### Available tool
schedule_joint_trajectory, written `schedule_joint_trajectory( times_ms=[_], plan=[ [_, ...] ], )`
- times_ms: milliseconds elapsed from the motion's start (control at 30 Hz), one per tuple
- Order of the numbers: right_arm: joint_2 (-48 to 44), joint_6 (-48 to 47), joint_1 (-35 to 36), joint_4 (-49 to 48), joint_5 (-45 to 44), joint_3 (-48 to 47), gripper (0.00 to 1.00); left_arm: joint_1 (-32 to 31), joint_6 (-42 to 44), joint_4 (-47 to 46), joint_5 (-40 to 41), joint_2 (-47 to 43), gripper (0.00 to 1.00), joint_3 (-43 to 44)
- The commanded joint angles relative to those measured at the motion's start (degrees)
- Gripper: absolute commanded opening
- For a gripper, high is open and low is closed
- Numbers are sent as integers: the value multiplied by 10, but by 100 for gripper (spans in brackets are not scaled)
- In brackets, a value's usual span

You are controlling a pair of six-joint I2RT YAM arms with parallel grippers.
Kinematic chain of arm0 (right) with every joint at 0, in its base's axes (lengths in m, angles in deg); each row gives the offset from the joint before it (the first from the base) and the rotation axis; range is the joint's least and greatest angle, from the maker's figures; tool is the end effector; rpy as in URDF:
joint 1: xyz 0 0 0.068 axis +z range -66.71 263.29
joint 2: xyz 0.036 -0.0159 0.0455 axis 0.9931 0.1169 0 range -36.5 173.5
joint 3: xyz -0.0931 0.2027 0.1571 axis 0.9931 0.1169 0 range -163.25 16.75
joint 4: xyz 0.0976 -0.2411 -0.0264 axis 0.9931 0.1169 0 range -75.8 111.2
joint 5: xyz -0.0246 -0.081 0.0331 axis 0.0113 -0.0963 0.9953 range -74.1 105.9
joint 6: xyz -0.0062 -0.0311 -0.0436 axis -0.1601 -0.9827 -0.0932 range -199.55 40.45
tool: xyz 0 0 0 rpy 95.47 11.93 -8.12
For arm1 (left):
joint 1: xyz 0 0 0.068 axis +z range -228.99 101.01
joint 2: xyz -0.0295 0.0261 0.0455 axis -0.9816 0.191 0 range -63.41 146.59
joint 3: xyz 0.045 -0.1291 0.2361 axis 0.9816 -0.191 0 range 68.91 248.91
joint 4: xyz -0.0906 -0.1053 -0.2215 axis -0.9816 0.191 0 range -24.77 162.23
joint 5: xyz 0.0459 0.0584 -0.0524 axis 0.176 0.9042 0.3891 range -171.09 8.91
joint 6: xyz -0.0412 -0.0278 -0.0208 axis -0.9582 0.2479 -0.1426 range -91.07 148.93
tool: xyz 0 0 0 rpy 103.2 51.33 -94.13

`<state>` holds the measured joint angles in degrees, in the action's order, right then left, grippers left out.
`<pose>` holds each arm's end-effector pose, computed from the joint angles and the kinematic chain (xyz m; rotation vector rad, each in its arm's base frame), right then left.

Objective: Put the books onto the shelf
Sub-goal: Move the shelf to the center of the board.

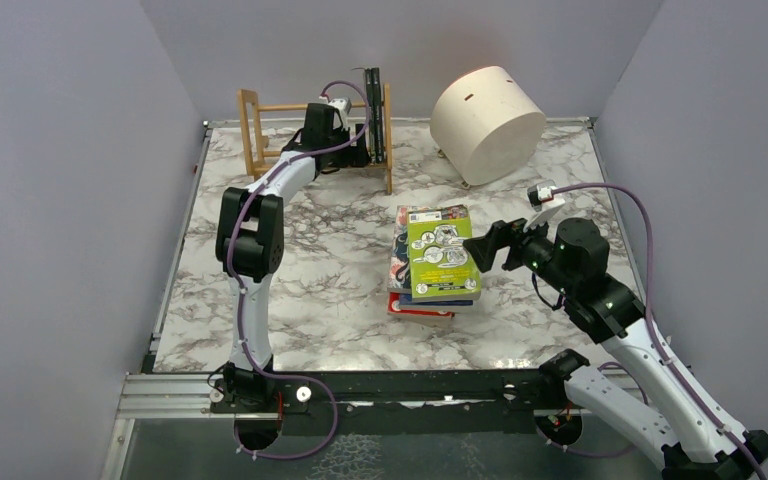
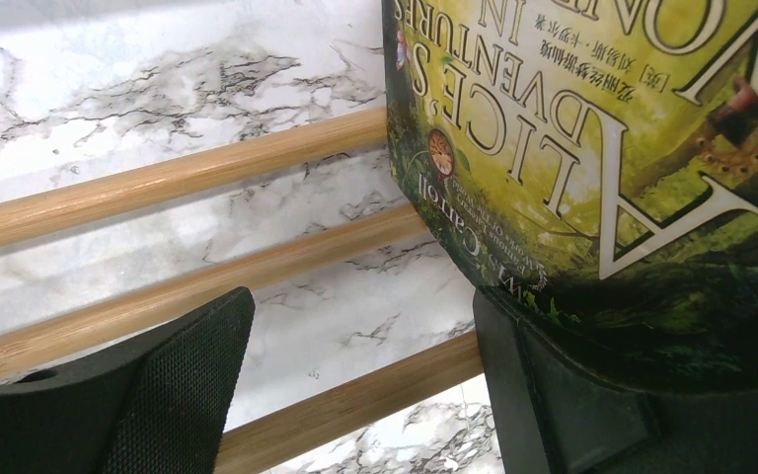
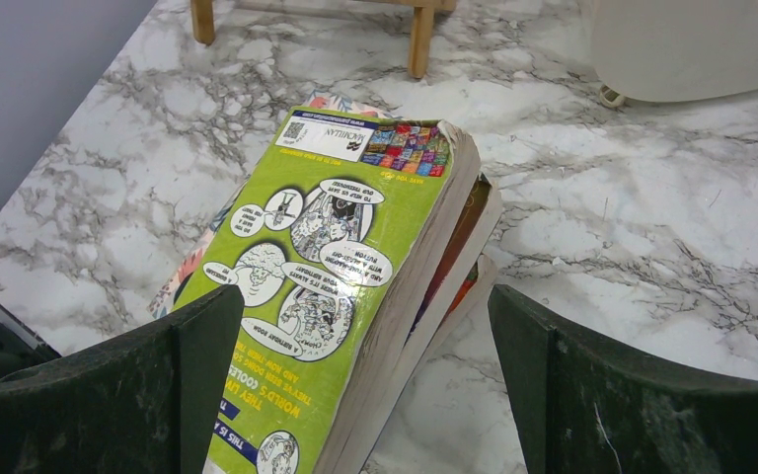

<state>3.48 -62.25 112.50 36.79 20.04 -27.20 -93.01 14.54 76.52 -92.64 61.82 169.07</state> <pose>0.1400 0.0812 0.3249 -0.2519 1.9270 0.6154 0.4904 -0.1297 0.2150 0.1071 2.2331 -0.4958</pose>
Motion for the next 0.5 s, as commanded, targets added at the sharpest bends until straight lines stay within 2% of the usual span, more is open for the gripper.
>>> schedule_joint_trajectory(
  times_ms=[0, 467],
  plan=[
    [-7, 0, 3, -20, 0, 5, 94, -10, 20, 128, -4, 13, 75, -44],
    [-14, 0, 3, -24, 8, 7, 94, -10, 51, 153, -25, -14, 75, -99]
  ],
)
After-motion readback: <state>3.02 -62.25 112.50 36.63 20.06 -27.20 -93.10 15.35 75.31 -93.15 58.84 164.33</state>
